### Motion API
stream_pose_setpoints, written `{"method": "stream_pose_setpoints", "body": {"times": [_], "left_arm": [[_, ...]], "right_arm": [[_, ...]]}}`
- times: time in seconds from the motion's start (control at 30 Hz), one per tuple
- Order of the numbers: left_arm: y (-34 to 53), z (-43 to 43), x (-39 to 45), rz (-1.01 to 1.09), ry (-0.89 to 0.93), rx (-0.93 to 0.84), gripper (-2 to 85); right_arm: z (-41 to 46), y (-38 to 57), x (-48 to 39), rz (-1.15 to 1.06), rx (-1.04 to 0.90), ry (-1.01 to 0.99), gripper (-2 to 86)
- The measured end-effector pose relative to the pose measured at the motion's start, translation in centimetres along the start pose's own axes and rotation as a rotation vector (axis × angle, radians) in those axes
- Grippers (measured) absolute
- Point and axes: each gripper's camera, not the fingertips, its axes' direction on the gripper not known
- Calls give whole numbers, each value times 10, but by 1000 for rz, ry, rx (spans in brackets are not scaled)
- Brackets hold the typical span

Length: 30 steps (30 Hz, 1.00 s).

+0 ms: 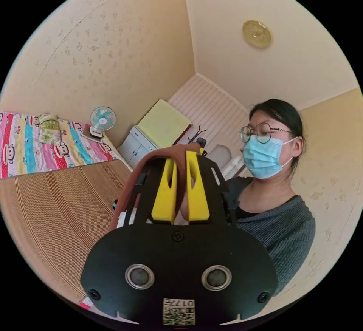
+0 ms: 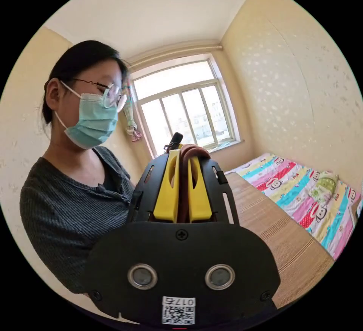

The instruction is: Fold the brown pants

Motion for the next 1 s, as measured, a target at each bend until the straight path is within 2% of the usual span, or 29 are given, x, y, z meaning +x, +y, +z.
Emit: {"method": "stream_pose_setpoints", "body": {"times": [0.07,0.13,0.23,0.27,0.37,0.43,0.57,0.7,0.77,0.8,0.87,0.93,1.0], "left_arm": [[-23,15,-87,-212,-98,-60,50],[-29,32,-177,-414,-126,-114,49],[-24,68,-325,-654,-205,-228,42],[-17,80,-374,-727,-268,-277,38],[4,99,-451,-792,-396,-349,34],[23,100,-468,-828,-411,-327,32],[84,85,-440,-812,-271,-177,40],[167,81,-407,-985,-278,-210,65],[221,73,-396,-1196,-349,-282,108],[230,68,-394,-1244,-364,-284,110],[238,41,-384,-1329,-398,-166,118],[219,27,-383,-1318,-411,-101,126],[188,23,-392,-1257,-448,-136,134]], "right_arm": [[27,6,73,150,-110,129,4],[69,41,199,402,-263,225,5],[116,115,349,689,-356,180,6],[125,129,371,721,-381,171,6],[158,186,433,806,-492,146,9],[157,216,437,810,-461,112,12],[137,270,410,815,-375,15,23],[148,377,387,1016,-643,99,62],[147,416,391,1150,-706,74,101],[143,429,397,1207,-723,75,129],[131,424,411,1207,-708,107,151],[114,401,442,1159,-653,163,164],[102,384,475,1153,-567,166,175]]}}
